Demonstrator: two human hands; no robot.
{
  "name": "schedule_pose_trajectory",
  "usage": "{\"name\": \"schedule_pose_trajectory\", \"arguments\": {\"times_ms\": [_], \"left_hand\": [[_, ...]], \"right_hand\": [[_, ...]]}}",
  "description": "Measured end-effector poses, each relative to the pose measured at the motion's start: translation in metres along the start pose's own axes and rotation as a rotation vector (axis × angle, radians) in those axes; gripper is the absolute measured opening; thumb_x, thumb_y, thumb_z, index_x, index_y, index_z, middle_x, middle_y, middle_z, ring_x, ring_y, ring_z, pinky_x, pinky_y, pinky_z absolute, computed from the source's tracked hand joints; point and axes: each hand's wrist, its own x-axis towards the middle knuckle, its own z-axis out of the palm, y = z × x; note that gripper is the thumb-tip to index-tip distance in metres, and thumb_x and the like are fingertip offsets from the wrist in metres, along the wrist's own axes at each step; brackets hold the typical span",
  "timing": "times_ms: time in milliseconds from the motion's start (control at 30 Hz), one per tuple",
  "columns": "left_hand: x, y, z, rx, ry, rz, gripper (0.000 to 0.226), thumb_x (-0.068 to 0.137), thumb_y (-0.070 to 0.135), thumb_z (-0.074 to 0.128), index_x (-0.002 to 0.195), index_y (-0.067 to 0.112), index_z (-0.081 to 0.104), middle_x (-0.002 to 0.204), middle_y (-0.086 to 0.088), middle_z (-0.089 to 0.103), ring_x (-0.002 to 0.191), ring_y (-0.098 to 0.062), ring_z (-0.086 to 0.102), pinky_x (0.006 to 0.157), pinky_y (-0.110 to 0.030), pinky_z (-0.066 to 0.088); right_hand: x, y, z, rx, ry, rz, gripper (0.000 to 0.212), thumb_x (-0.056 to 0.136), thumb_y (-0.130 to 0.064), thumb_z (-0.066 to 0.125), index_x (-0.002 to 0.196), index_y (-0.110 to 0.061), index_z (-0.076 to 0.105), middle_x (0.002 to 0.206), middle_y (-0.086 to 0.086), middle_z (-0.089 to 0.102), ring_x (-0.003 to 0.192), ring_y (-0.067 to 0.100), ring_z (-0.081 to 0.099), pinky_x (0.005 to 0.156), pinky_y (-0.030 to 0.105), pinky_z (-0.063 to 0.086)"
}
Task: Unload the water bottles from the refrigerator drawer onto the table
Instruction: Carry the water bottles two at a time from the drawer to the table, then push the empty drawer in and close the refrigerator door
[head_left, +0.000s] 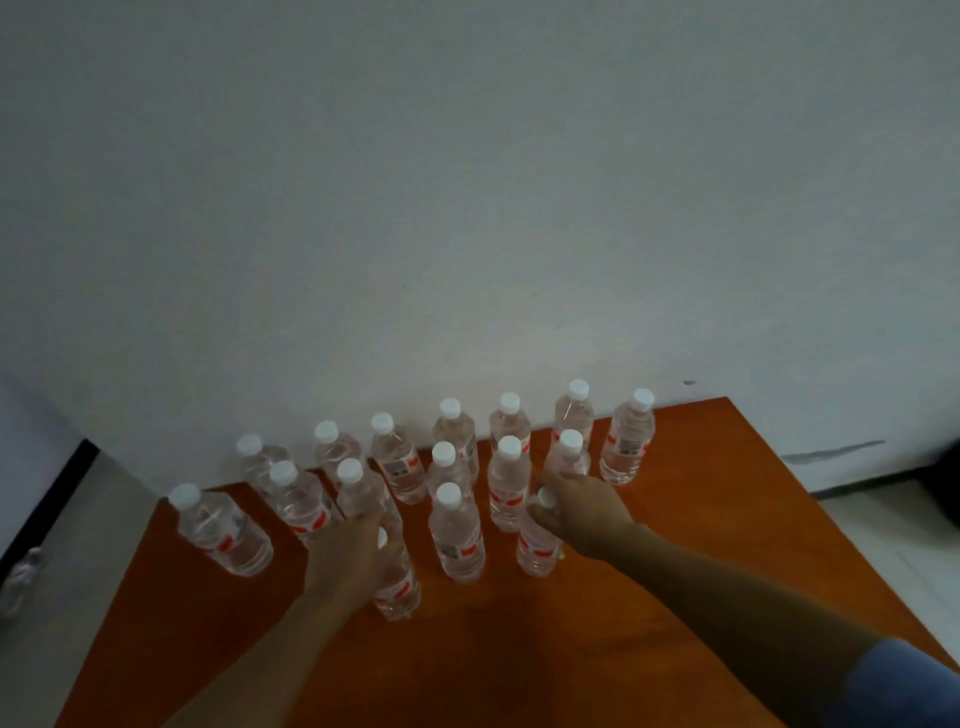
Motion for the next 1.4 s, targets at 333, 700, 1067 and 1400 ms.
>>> {"name": "schedule_pose_trajectory", "arguments": {"times_ms": [333, 700, 1067, 1400], "left_hand": [[0.018, 0.014, -0.011, 0.126, 0.086, 0.141, 0.019, 0.094, 0.038, 0.055, 0.092, 0.020, 0.058, 0.085, 0.003, 0.062, 0.064, -0.007, 0.054, 0.055, -0.019, 0.038], [-0.054, 0.277, -0.012, 0.075, 0.045, 0.565, 0.017, 0.093, 0.036, 0.049, 0.088, 0.020, 0.055, 0.076, 0.000, 0.062, 0.063, -0.016, 0.058, 0.055, -0.026, 0.045], [-0.301, 0.607, 0.067, 0.054, -0.217, 1.156, 0.023, 0.091, 0.038, 0.047, 0.096, 0.017, 0.055, 0.089, -0.004, 0.064, 0.076, -0.022, 0.058, 0.064, -0.031, 0.043], [-0.488, 0.850, 0.131, 0.053, -0.281, 1.590, 0.026, 0.094, 0.040, 0.045, 0.104, 0.018, 0.054, 0.100, -0.006, 0.065, 0.088, -0.026, 0.061, 0.065, -0.031, 0.038]], "right_hand": [[-0.021, 0.003, -0.003, 0.015, -0.012, 0.071, 0.051, 0.094, -0.041, 0.056, 0.140, -0.026, 0.040, 0.134, 0.003, 0.059, 0.107, 0.020, 0.065, 0.083, 0.033, 0.055], [-0.282, 0.154, -0.078, -0.079, 0.087, 0.476, 0.039, 0.096, -0.043, 0.050, 0.128, -0.021, 0.055, 0.118, 0.002, 0.062, 0.102, 0.022, 0.060, 0.083, 0.035, 0.051], [-0.683, 0.284, -0.122, -0.059, 0.254, 1.116, 0.039, 0.093, -0.047, 0.051, 0.126, -0.026, 0.057, 0.121, 0.000, 0.064, 0.108, 0.024, 0.059, 0.083, 0.033, 0.047], [-0.918, 0.371, -0.126, 0.001, 0.334, 1.528, 0.036, 0.092, -0.044, 0.053, 0.121, -0.022, 0.058, 0.118, 0.003, 0.065, 0.103, 0.024, 0.062, 0.081, 0.035, 0.048]]}}
